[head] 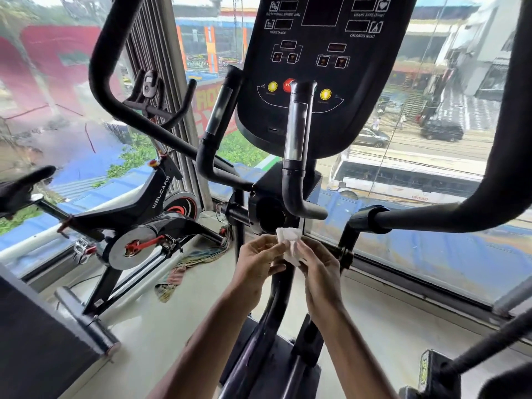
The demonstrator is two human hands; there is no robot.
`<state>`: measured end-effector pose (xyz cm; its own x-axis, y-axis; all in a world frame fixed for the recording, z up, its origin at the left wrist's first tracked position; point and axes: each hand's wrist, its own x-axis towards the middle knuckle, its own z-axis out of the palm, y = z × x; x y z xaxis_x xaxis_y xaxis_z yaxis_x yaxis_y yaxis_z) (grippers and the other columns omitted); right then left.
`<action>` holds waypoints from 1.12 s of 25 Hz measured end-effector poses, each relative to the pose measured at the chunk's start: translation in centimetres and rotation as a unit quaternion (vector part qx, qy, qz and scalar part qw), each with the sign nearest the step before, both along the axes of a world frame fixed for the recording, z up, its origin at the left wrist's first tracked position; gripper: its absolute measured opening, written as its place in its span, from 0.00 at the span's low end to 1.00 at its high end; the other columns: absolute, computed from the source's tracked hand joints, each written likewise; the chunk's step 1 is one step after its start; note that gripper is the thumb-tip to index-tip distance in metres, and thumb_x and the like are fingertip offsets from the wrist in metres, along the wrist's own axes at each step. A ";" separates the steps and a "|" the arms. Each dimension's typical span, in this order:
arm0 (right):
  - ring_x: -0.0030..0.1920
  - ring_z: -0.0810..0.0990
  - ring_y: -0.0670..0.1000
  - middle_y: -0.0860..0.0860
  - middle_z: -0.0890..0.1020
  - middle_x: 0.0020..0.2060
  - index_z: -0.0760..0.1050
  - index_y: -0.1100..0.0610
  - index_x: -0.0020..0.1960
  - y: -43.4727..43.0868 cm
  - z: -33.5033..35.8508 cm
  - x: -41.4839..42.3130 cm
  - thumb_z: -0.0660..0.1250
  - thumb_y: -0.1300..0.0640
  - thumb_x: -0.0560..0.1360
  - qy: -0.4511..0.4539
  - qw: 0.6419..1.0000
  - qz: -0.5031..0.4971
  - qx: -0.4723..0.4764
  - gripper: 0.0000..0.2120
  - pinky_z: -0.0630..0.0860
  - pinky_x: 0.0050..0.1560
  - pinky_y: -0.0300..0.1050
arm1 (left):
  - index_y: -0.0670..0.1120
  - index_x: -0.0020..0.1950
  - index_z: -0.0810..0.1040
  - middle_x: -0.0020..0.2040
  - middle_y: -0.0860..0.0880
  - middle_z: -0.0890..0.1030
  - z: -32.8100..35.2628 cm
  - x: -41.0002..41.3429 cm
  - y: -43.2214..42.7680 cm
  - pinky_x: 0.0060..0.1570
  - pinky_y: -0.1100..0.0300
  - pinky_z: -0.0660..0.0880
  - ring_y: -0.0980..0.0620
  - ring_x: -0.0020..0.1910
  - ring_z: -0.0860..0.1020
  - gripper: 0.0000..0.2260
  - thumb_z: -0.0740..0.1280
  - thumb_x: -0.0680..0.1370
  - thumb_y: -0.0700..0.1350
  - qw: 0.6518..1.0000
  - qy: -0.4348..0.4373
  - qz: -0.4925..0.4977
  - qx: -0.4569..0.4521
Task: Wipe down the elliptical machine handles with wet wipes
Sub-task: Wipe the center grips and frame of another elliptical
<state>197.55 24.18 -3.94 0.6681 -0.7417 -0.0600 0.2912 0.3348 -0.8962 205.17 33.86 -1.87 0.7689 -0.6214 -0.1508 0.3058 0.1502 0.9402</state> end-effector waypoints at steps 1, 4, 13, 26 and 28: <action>0.52 0.86 0.54 0.56 0.88 0.49 0.86 0.58 0.52 0.1 -0.1 -0.1 0.73 0.59 0.78 -0.002 1.000 0.016 -0.019 0.05 0.80 0.59 0.52 | 0.45 0.46 0.83 0.43 0.44 0.85 -0.1 0.2 0.3 0.48 0.53 0.78 0.47 0.43 0.83 0.02 0.73 0.78 0.40 1.000 -0.001 0.016 0.002; 0.51 0.87 0.53 0.52 0.89 0.47 0.86 0.55 0.51 0.2 -0.3 0.2 0.76 0.59 0.75 0.056 0.990 0.003 -0.131 0.05 0.81 0.59 0.53 | 0.45 0.45 0.81 0.43 0.43 0.85 -0.6 0.9 1.0 0.47 0.54 0.79 0.47 0.42 0.82 0.03 0.74 0.77 0.40 0.999 0.017 0.037 -0.019; 0.49 0.87 0.51 0.46 0.88 0.44 0.86 0.50 0.49 -1.5 -0.8 2.5 0.74 0.62 0.77 0.141 0.956 -0.136 -0.218 0.07 0.84 0.53 0.47 | 0.41 0.49 0.81 0.43 0.41 0.85 -3.2 4.1 -0.8 0.37 0.57 0.78 0.49 0.40 0.82 0.03 0.74 0.78 0.38 0.994 -0.005 0.102 -0.041; 0.57 0.84 0.52 0.50 0.85 0.56 0.81 0.58 0.63 -4.0 2.0 3.4 0.77 0.49 0.75 0.190 0.777 -0.206 -0.564 0.21 0.81 0.59 0.58 | 0.49 0.49 0.80 0.42 0.52 0.85 -6.9 7.1 -12.9 0.42 0.55 0.79 0.52 0.41 0.82 0.02 0.72 0.79 0.47 0.965 -0.159 0.202 0.049; 0.55 0.85 0.50 0.49 0.86 0.54 0.82 0.59 0.61 -3.9 2.0 3.4 0.77 0.49 0.76 0.200 0.758 -0.214 -0.582 0.19 0.81 0.57 0.55 | 0.48 0.52 0.82 0.46 0.51 0.85 -7.6 7.0 -14.2 0.46 0.55 0.78 0.51 0.44 0.82 0.04 0.70 0.80 0.47 0.963 -0.177 0.200 0.039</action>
<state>200.93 20.23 -1.96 0.4517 -0.5914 0.6680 -0.2235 -0.7999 -0.5570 212.21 19.64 -9.43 0.9560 -0.2632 0.1300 -0.1031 0.1136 0.9882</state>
